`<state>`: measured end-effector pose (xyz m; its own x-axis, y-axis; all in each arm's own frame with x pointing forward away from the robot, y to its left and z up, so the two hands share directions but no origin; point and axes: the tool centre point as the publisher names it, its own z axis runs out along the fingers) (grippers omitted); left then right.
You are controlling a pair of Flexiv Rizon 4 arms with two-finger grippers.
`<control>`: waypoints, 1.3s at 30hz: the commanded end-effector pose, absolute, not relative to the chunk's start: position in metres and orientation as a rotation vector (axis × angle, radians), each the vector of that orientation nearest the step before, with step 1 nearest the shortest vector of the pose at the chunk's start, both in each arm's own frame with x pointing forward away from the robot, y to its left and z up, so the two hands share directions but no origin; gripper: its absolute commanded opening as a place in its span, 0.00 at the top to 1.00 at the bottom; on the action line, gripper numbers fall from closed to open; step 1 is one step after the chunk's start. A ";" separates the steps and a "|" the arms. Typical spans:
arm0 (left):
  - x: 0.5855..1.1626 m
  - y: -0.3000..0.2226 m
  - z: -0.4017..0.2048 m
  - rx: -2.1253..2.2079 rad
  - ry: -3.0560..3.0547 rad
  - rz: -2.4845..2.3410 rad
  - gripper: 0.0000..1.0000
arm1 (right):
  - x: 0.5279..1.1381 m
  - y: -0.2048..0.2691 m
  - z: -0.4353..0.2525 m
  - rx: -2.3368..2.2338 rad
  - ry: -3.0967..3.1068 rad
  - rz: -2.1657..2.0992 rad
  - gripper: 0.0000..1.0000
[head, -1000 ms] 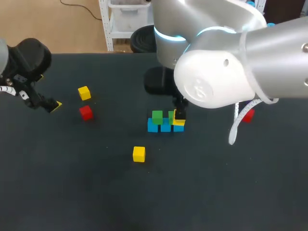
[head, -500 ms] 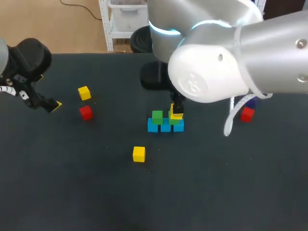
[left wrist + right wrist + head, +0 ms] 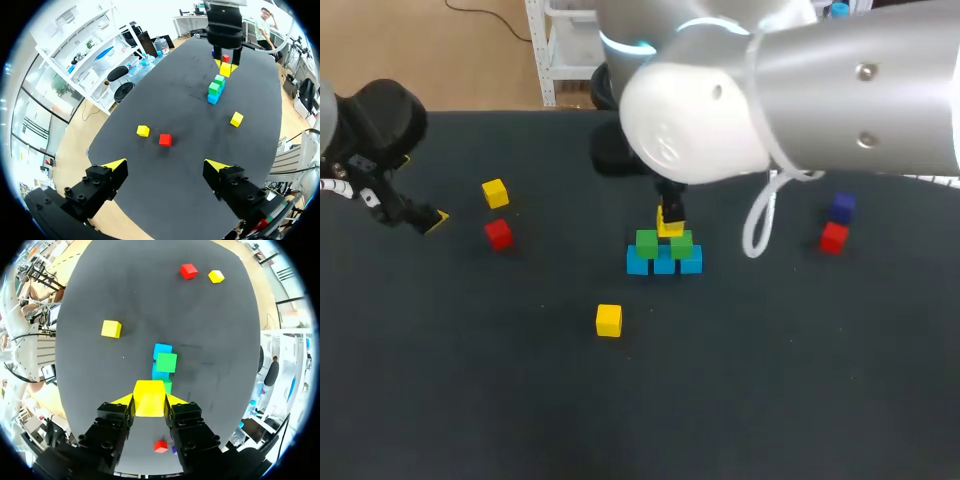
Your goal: Place the blue cubes, place green cubes on the blue cubes, place the yellow cubes on the green cubes, then place the red cubes on the yellow cubes, and place purple cube on the red cubes.
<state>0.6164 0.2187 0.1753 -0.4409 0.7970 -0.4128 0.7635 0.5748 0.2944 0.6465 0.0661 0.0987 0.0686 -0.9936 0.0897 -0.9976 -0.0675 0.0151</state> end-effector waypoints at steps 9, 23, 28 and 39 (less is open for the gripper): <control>0.617 0.220 0.175 1.248 2.294 0.083 0.00 | 0.659 0.069 0.083 2.240 -2.049 0.042 1.00; 0.617 0.220 0.175 1.248 2.294 0.083 0.00 | 0.668 0.072 0.073 2.257 -1.999 0.029 1.00; 0.617 0.220 0.175 1.248 2.294 0.083 0.00 | 0.668 0.073 0.069 2.250 -1.991 0.013 1.00; 0.617 0.220 0.175 1.248 2.294 0.083 0.00 | 0.664 0.072 0.066 2.209 -1.990 -0.019 1.00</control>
